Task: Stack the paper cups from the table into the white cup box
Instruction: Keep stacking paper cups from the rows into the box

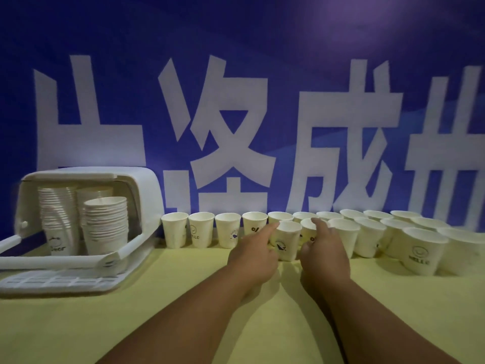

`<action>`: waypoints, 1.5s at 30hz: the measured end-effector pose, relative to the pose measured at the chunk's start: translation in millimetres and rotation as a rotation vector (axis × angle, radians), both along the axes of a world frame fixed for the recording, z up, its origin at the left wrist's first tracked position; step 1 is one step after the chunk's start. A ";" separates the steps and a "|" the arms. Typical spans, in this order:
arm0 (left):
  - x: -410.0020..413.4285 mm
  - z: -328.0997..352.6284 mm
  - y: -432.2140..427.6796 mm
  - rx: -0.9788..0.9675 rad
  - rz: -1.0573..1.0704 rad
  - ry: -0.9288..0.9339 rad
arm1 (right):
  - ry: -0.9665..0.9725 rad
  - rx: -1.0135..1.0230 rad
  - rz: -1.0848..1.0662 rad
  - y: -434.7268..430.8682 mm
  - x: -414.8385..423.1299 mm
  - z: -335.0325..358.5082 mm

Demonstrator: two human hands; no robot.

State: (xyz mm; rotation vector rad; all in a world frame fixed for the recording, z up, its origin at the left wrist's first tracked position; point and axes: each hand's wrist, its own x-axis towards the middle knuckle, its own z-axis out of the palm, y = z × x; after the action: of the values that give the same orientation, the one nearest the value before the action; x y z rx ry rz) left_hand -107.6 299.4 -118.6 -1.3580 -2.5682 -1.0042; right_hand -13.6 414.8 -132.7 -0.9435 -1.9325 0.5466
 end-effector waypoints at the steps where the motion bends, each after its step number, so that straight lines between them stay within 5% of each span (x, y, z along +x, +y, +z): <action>1: 2.5 -1.2 8.2 -0.011 -0.020 -0.014 | -0.023 -0.008 0.004 2.1 -0.8 -2.8; 14: -4.1 -7.3 -2.3 0.129 0.147 0.179 | -0.033 0.063 -0.046 -6.8 -7.5 4.0; 25: -39.9 28.9 -103.8 0.266 0.229 0.278 | 0.135 0.123 0.252 -81.8 -40.6 41.9; 38: -110.1 48.2 -217.2 0.540 0.422 0.691 | 0.443 0.020 0.466 -182.4 -118.4 84.4; 45: -132.1 49.8 -253.3 0.643 0.570 0.576 | 0.584 -0.092 0.526 -226.4 -156.6 99.6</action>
State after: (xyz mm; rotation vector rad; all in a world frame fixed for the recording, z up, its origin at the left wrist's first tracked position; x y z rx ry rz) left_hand -239.7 46.1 -68.8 -0.5742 -1.7936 -0.9981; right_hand -170.2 188.4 -33.1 -0.2560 -1.6055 1.0867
